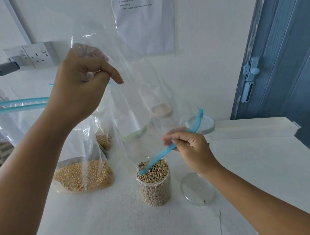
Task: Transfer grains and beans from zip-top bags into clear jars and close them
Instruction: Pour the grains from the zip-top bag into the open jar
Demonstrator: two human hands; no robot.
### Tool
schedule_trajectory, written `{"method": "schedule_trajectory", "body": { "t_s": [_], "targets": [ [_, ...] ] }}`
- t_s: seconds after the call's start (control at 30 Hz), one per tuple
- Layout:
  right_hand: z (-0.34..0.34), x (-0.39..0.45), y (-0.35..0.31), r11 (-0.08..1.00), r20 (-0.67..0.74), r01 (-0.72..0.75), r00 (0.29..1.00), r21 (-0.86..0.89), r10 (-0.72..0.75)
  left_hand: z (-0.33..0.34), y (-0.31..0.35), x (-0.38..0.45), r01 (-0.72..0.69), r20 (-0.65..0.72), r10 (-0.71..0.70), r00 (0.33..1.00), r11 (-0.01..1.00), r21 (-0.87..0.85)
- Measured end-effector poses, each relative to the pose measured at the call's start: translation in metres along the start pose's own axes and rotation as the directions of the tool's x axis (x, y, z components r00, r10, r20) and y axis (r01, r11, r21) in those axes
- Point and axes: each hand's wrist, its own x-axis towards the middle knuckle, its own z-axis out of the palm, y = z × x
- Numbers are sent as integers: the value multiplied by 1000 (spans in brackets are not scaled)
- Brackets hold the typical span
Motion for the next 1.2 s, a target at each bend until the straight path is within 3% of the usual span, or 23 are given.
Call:
{"method": "schedule_trajectory", "body": {
  "t_s": [0.43,0.53,0.67,1.2],
  "targets": [
    [-3,5,-1,1000,-31,27,999,-2,-27,0,3,2,-2,-52,2,999,1000,0],
    [-2,3,0,999,20,19,1000,-29,-19,1,1,3,-8,-26,8,1000,1000,0],
    [-3,5,2,1000,-47,14,999,2,-14,2,3,5,-24,-10,24,1000,1000,2],
    [-7,6,6,1000,-45,17,999,8,-17,0,9,10,-39,-12,39,999,999,1]
  ]
}}
